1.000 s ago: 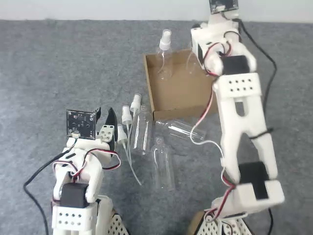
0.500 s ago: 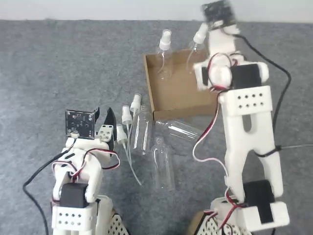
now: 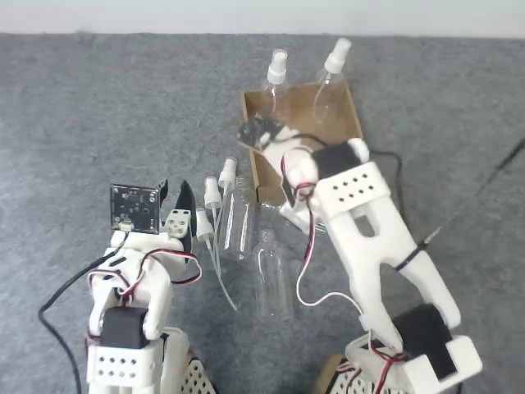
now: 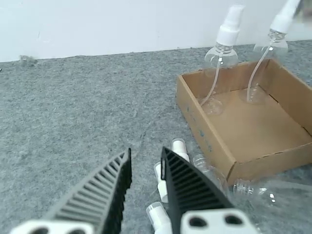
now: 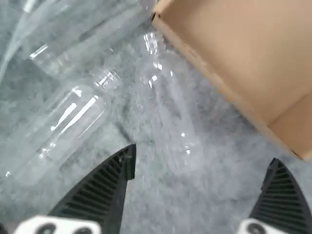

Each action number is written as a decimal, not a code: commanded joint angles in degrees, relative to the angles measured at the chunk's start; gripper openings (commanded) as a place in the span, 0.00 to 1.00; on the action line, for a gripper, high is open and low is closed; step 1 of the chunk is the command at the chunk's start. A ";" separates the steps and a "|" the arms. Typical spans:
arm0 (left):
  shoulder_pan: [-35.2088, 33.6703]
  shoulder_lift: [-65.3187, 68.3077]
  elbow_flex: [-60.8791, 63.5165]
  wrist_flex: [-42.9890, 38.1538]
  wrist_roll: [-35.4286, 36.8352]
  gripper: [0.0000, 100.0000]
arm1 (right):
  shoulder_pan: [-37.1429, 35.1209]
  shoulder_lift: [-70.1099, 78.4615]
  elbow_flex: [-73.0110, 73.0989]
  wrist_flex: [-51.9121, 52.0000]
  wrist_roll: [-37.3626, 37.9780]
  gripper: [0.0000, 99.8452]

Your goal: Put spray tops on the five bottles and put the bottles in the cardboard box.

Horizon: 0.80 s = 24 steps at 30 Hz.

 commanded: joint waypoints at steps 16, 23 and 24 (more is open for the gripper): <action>-0.18 -0.70 -0.40 -1.49 -0.18 0.09 | -0.31 -1.80 16.00 -16.31 0.88 0.35; -0.09 -0.70 -0.40 -1.41 -0.18 0.09 | -0.31 -1.27 19.60 -18.77 0.88 0.35; -0.09 -0.70 -0.40 -1.41 -0.18 0.09 | -0.22 -1.27 20.48 -19.47 0.79 0.35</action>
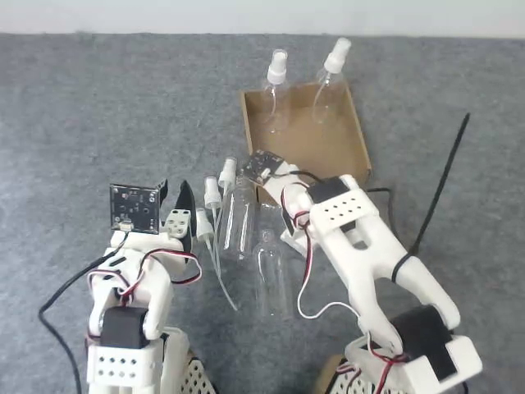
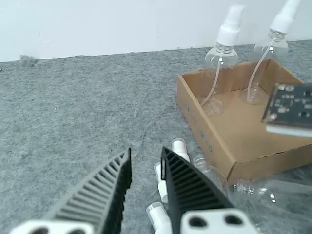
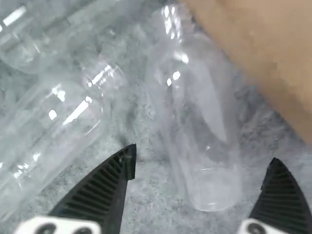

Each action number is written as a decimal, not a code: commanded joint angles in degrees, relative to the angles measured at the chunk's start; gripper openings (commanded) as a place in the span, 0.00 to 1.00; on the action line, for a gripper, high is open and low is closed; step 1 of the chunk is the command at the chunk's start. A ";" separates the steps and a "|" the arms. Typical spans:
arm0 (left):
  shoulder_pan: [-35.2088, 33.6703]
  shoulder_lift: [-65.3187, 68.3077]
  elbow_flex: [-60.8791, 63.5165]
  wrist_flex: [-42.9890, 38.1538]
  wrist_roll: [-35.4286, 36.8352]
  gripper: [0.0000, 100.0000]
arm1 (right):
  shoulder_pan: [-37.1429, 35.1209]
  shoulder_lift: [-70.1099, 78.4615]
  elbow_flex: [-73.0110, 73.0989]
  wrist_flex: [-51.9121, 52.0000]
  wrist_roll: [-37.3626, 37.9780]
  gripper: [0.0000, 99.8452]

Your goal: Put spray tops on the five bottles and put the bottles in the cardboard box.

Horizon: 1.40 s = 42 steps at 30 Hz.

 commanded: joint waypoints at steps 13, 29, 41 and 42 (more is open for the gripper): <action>-0.18 -0.70 -0.40 -1.41 -0.18 0.09 | 7.69 -1.45 5.01 -2.86 0.44 0.10; 0.09 1.05 -1.54 -1.23 -0.18 0.09 | 40.57 -11.38 6.24 6.29 16.26 0.01; 0.09 43.78 -28.00 9.58 -0.26 0.09 | 63.87 -4.62 5.63 -8.75 18.81 0.01; 0.09 47.65 -30.02 10.73 -0.35 0.09 | 64.48 -2.95 4.92 -9.27 18.81 0.01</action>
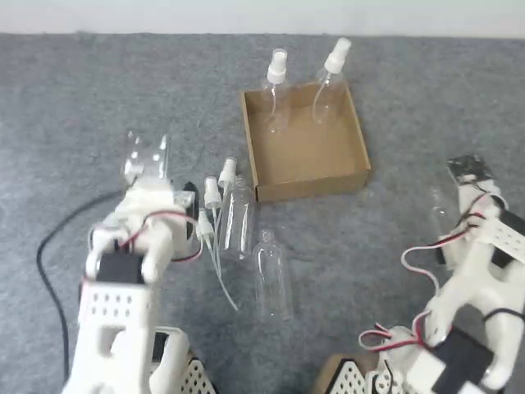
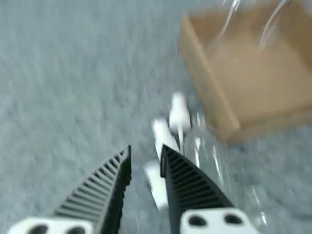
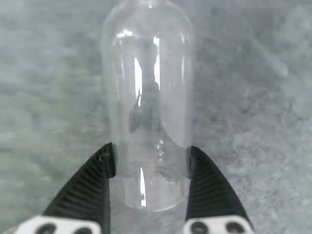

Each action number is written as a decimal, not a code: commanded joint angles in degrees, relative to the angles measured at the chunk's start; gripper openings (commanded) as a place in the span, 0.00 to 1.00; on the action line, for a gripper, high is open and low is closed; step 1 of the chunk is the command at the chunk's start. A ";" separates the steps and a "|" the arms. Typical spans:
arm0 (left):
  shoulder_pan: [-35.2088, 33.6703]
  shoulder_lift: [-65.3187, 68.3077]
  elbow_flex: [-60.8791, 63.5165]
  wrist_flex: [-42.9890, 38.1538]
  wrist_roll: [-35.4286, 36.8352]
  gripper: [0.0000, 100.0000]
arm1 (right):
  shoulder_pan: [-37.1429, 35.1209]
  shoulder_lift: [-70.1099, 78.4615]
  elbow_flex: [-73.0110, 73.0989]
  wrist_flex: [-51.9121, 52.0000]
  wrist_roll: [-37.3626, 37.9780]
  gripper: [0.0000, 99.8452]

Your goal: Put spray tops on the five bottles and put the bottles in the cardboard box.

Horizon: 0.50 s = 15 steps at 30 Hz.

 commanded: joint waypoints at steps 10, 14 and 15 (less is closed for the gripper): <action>0.09 40.00 -19.38 5.89 -2.64 0.18 | 5.58 15.52 -8.70 -0.40 6.15 0.01; -0.79 42.73 -19.47 3.52 -1.32 0.18 | 6.11 15.69 -8.62 -0.40 6.68 0.01; -1.14 43.08 -19.47 3.16 -1.05 0.18 | 6.20 15.69 -8.62 -0.40 6.77 0.01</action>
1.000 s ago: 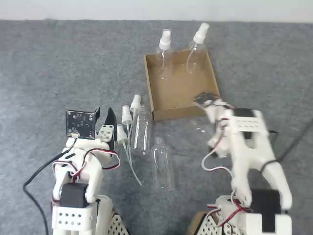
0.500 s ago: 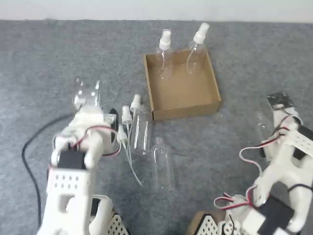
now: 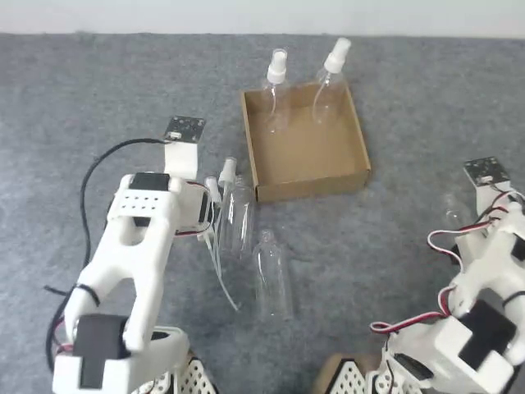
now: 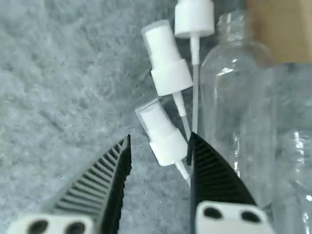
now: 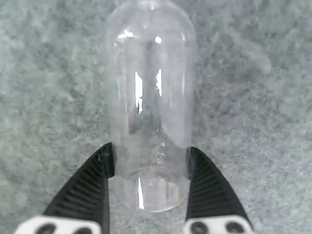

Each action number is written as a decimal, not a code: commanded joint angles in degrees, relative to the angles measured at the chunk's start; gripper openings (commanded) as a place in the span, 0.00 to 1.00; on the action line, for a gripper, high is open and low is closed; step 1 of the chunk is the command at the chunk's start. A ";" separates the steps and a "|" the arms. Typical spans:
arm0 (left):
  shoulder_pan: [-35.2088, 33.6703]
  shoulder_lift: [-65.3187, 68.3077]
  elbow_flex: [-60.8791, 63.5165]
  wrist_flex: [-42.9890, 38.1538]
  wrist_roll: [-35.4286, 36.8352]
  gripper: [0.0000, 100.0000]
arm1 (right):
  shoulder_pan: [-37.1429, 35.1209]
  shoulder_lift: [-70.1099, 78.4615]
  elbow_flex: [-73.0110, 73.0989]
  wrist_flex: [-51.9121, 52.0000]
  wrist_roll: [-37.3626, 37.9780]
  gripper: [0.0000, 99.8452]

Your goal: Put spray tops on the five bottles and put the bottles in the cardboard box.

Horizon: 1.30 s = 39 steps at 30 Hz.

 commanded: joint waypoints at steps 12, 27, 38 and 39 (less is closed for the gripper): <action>-1.49 10.29 -2.86 -5.98 1.14 0.17 | 1.36 2.77 -0.18 0.40 1.23 0.14; -1.23 11.43 -6.11 -5.98 -2.11 0.01 | 1.36 2.42 -0.18 0.48 1.23 0.18; -4.13 11.52 -5.76 -5.89 -2.11 0.11 | 1.45 2.33 -0.26 0.57 1.14 0.26; -4.66 11.52 -5.93 -5.89 -2.11 0.12 | 1.45 2.33 -0.26 0.57 1.14 0.27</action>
